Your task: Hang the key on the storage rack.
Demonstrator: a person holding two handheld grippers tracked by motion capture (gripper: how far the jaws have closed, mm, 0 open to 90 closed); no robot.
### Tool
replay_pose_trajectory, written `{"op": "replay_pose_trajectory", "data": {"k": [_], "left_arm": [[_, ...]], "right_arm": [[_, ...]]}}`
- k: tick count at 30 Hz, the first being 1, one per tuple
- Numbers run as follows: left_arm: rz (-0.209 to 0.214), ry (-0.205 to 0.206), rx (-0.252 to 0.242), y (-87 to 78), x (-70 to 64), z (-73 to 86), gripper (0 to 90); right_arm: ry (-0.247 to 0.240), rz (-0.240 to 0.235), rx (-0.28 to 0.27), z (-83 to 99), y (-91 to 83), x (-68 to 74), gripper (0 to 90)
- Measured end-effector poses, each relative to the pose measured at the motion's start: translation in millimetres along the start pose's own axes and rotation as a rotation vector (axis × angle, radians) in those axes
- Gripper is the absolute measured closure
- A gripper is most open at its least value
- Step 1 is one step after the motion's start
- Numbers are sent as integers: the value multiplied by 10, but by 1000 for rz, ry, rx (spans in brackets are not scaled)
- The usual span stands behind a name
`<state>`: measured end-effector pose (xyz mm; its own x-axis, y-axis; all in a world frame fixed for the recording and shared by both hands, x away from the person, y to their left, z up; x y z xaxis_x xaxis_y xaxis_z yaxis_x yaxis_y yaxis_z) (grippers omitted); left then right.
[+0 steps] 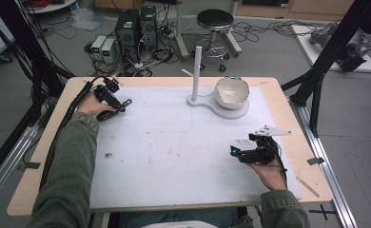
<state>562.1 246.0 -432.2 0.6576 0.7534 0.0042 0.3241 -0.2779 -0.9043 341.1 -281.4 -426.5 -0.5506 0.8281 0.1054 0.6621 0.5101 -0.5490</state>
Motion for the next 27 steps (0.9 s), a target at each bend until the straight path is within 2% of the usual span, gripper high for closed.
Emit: {"op": "replay_pose_trajectory", "data": {"k": [3, 4, 6, 8, 9, 10, 11, 12, 13, 15, 16, 19, 23, 27], "left_arm": [[-10, 10, 14, 37, -2, 3, 364], [19, -22, 7, 49, 10, 13, 386], [28, -26, 6, 46, 19, 17, 403], [39, -21, 7, 37, 9, 17, 476], [45, -18, 3, 35, -1, 17, 476], [46, -17, -1, 28, -13, 13, 527], [38, -20, -7, 20, -17, 8, 691], [38, -27, -16, 17, -20, 10, 691], [30, -35, -27, 20, -33, 20, 763], [35, -38, -56, 7, -37, 42, 822], [32, -47, -68, 12, -46, 52, 831], [20, -35, -75, 10, -66, 57, 846], [6, -9, -58, -8, -85, 43, 859], [6, -6, -55, -52, -87, 42, 861]], "right_arm": [[0, 4, 3, 7, 0, -7, 6], [-1, 5, 4, 7, 0, -8, 6], [-2, 6, 4, 8, 1, -8, 5], [2, 5, 8, 11, 0, -7, 6], [2, 5, 8, 11, 0, -7, 6], [2, 5, 8, 11, 0, -5, 6], [1, 4, 7, 11, 1, -4, 6], [1, 4, 7, 11, 1, -4, 6], [0, 5, 7, 11, 0, -4, 6], [0, 6, 6, 10, -3, -2, 6], [-2, 7, 4, 10, -2, -5, 6], [-1, 8, 10, 10, 0, -5, 6], [-2, 12, 9, 9, 10, -6, 6], [-2, 12, 11, 8, 15, -13, 6]]}}
Point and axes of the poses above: each handheld gripper's, and its own axes: y roughly forward along the jaws, z roughly out of its underside, x roughly to its left, the point moved 2 cm from there along y, roughly forward along the jaws, and after that the axes turned 3 degrees about z, right-handed, at the moved point
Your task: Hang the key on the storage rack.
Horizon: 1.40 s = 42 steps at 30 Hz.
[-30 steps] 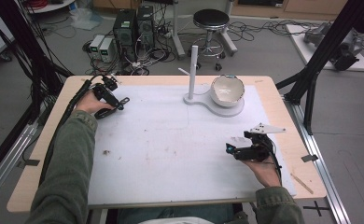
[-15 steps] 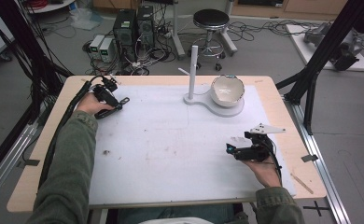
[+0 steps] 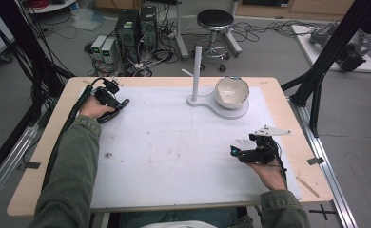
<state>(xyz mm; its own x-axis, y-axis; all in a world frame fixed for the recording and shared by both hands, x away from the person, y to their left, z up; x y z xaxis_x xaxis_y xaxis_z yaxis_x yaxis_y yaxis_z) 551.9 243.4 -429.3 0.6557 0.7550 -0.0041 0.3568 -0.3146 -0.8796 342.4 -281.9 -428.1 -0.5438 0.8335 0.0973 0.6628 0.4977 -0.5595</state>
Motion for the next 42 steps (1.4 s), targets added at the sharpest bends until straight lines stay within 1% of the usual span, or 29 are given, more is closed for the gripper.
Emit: {"op": "replay_pose_trajectory", "data": {"k": [1, 2, 4, 5, 6, 7, 9, 10, 12, 13, 14, 16, 17, 18, 19, 21, 23, 34, 36, 40, 42], "left_arm": [[2, 1, -1, -21, 0, -2, 863], [-6, 5, -7, -43, 3, -5, 863], [12, -4, -15, -88, 1, -5, 863], [9, -2, -20, -110, -2, -8, 863], [21, 0, -19, -135, -5, -9, 863], [24, 5, -19, -161, -8, -9, 863], [12, 4, -27, -211, -19, -12, 863], [18, 6, -29, -243, -15, -12, 863], [20, 4, -43, -313, -21, -16, 863], [29, 2, -56, -347, -28, -19, 862], [35, 4, -63, -386, -36, -23, 863], [27, 9, -82, -461, -53, -36, 863], [38, 7, -89, -494, -66, -40, 862], [39, 14, -96, -526, -77, -43, 862], [35, 13, -102, -558, -89, -47, 862], [43, 20, -108, -615, -105, -52, 862], [45, 19, -115, -672, -126, -56, 862], [27, 39, -134, -978, -217, -99, 862], [23, 45, -142, -1028, -247, -119, 862], [11, 68, -133, -1128, -317, -186, 862], [10, 75, -144, -1187, -354, -227, 862]], "right_arm": [[0, -1, 0, -1, 0, -1, 6], [0, -1, 0, -1, 0, -1, 6], [-1, 0, -3, -2, 0, -4, 6], [-4, 0, -7, -5, -2, -10, 6], [-3, 1, -9, -7, -3, -9, 6], [-3, 1, -9, -7, -3, -9, 6], [-1, 1, -8, -10, -4, -7, 6], [1, 0, -8, -12, -3, -4, 6], [-4, 1, -10, -18, 0, -3, 6], [-3, 0, -8, -20, -1, -1, 6], [-7, 0, -12, -26, 2, -1, 6], [-4, -2, -9, -27, 2, 2, 6], [-5, -1, -7, -27, 4, 4, 6], [-10, -3, -9, -30, 12, 7, 6], [-10, -3, -9, -30, 12, 7, 6], [-12, -3, -9, -34, 15, 15, 6], [-19, -4, -9, -37, 20, 19, 6], [-16, -8, -11, -56, 36, 7, 6], [-20, -10, -13, -59, 42, 5, 6], [-21, -11, -14, -66, 50, 10, 6], [-26, -13, -10, -68, 56, 18, 6]]}}
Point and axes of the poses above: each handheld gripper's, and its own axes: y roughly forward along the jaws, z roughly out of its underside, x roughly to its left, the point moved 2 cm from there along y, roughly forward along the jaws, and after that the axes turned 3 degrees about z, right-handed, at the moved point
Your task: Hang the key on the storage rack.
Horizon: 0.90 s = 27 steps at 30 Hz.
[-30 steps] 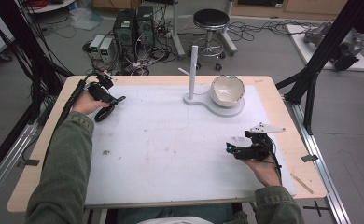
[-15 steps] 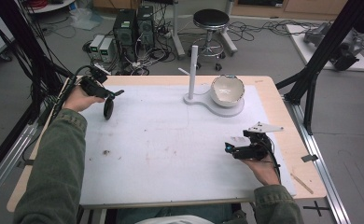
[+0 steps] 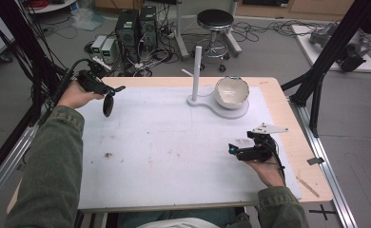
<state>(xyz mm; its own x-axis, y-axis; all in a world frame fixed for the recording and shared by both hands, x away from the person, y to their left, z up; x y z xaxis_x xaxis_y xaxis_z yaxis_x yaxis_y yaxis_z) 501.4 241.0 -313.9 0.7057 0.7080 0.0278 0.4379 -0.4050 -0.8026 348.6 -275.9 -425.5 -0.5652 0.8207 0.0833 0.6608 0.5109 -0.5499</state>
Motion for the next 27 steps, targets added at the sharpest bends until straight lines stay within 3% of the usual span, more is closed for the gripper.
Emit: {"op": "replay_pose_trajectory", "data": {"k": [12, 27], "left_arm": [[0, 65, -6, -186, -200, -353, 861], [64, 115, 2, -241, -467, -762, 860]], "right_arm": [[1, 3, 0, -3, -5, -3, 6], [23, -5, -23, -12, -28, -36, 6]]}}
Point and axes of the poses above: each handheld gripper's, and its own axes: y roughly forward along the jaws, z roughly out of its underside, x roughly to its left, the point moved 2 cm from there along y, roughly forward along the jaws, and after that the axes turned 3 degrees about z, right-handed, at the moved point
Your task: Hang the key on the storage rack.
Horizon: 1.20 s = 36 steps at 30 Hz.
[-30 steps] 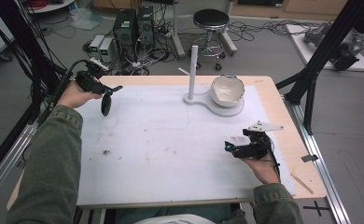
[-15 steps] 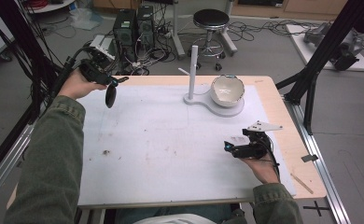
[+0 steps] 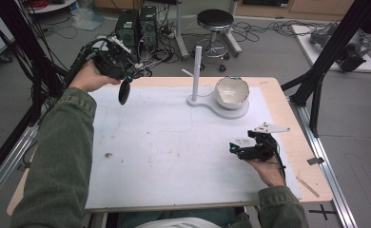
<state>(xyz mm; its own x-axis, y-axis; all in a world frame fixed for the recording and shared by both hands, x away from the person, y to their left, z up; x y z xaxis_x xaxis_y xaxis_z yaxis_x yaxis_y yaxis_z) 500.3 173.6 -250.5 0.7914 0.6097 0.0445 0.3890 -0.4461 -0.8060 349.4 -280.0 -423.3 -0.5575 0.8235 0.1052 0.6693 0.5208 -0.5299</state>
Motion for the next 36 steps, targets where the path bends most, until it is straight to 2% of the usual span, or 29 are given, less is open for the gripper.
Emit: {"op": "replay_pose_trajectory", "data": {"k": [3, 9, 18, 28, 36], "left_arm": [[11, 10, 12, 5, -58, -83, 861], [50, 42, 6, 26, -187, -299, 860], [80, 97, 5, 118, -369, -607, 860], [81, 134, 15, 269, -496, -868, 859], [89, 139, -35, 295, -555, -1047, 860]], "right_arm": [[4, -4, -11, -2, -22, -13, 6], [11, -11, -11, -3, -26, -1, 6], [16, -17, -17, 10, -37, -21, 6], [16, -20, -19, 10, -42, -17, 6], [16, -22, -24, 11, -39, -16, 6]]}}
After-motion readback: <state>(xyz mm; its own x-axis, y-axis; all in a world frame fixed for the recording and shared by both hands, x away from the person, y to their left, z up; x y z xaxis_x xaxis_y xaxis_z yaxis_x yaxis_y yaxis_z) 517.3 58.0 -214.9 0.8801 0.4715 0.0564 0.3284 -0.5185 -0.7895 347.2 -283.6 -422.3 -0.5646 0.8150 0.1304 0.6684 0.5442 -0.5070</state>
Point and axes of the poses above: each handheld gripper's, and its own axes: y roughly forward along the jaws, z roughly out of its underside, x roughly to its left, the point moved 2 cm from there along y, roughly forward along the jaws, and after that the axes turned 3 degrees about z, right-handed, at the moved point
